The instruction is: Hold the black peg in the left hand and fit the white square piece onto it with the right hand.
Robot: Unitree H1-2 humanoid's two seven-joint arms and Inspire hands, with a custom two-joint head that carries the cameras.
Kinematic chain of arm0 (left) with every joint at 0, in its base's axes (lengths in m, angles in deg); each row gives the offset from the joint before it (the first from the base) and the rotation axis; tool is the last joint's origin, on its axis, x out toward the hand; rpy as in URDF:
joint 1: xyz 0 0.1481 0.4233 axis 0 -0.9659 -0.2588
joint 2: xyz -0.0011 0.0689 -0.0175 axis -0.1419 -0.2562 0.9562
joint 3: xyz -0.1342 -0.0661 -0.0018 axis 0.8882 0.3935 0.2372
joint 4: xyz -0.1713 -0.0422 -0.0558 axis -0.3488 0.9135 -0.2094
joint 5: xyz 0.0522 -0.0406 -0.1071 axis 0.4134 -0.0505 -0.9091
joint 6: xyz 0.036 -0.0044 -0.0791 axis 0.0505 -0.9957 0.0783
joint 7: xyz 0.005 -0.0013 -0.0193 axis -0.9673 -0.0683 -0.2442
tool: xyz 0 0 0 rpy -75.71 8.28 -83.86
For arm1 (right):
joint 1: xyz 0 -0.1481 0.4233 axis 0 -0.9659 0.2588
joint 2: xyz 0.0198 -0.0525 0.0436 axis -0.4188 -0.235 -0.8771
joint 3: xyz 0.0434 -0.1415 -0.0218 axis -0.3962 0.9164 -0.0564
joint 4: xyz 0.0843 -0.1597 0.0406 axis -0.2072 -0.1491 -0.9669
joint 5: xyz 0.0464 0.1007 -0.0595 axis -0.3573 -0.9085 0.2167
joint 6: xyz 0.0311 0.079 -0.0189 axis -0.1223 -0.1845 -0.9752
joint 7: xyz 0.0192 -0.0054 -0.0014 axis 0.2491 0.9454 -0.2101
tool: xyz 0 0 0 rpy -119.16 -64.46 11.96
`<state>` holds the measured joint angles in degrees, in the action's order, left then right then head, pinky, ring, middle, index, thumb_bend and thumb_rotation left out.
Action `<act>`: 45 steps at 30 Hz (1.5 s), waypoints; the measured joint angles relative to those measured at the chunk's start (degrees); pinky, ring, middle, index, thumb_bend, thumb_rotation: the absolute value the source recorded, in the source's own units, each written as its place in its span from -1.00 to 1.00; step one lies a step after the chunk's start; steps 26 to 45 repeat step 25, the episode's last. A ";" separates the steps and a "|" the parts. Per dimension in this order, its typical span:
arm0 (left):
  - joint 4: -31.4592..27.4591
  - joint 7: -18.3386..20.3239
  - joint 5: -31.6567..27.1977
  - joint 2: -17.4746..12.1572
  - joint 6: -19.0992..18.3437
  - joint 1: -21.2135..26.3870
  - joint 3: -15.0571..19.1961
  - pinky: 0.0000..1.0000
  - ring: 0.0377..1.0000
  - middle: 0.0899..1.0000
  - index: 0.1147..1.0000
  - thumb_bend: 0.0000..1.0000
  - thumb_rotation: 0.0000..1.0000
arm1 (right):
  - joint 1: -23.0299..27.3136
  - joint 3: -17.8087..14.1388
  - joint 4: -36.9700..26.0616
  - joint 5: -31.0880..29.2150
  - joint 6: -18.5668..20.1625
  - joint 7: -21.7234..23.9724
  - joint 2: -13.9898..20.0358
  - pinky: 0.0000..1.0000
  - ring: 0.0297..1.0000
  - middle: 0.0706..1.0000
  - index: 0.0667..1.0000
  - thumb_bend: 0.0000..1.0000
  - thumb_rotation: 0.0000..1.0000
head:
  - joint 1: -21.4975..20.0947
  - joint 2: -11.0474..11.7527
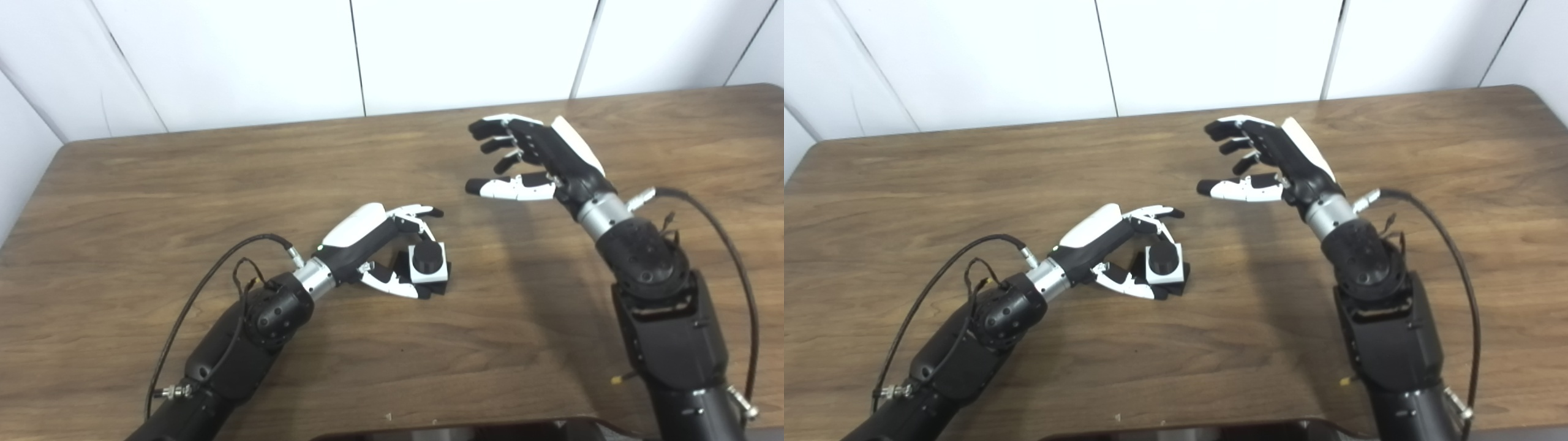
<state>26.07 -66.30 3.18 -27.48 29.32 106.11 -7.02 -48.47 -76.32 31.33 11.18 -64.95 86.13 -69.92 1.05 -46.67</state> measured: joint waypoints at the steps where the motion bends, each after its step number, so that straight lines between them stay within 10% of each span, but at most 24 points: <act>1: 0.01 0.00 0.00 -0.01 0.08 0.01 0.02 0.68 0.83 0.77 -0.15 0.04 -0.85 | -0.15 -0.75 -0.04 -0.30 0.21 -0.75 -0.60 0.22 0.44 0.48 0.47 0.23 -0.51 | 0.00 0.00; 5: 0.48 -0.28 0.02 -0.01 0.67 0.07 0.03 0.65 0.82 0.77 -0.15 0.04 -0.85 | -2.83 -4.75 -0.56 -4.18 3.06 -6.27 -6.33 0.24 0.43 0.47 0.49 0.27 -0.42 | 0.00 0.00; 8: 1.05 -1.01 0.13 0.02 1.33 0.10 -0.07 0.65 0.85 0.81 0.39 0.60 -0.61 | -5.22 -4.60 -0.49 -5.81 3.28 -7.09 -7.31 0.24 0.42 0.47 0.48 0.31 -0.37 | -0.18 0.00; 12: 0.39 -0.80 0.15 -0.26 0.87 -0.17 0.07 0.70 0.94 0.94 0.97 0.88 -0.53 | -6.39 -4.67 -0.50 -7.07 3.27 -8.78 -8.18 0.26 0.41 0.48 0.47 0.30 -0.39 | -0.18 0.26; 19: -5.39 0.68 -2.40 0.10 -4.53 -4.23 3.58 0.63 0.93 0.98 1.00 0.94 -0.20 | -8.28 -4.41 -0.73 -8.59 3.28 -10.58 -8.59 0.28 0.37 0.47 0.45 0.32 -0.41 | 0.44 0.70; 25: -9.13 -1.67 -6.84 2.20 -4.27 -11.57 10.10 0.51 0.69 0.71 0.66 0.30 -0.29 | -9.70 -4.37 -0.69 -10.12 3.18 -11.75 -8.62 0.25 0.39 0.46 0.43 0.34 -0.43 | 0.70 1.23; 45: -9.13 -1.67 -6.84 2.20 -4.27 -11.57 10.10 0.51 0.69 0.71 0.66 0.30 -0.29 | -9.70 -4.37 -0.69 -10.12 3.18 -11.75 -8.62 0.25 0.39 0.46 0.43 0.34 -0.43 | 0.70 1.23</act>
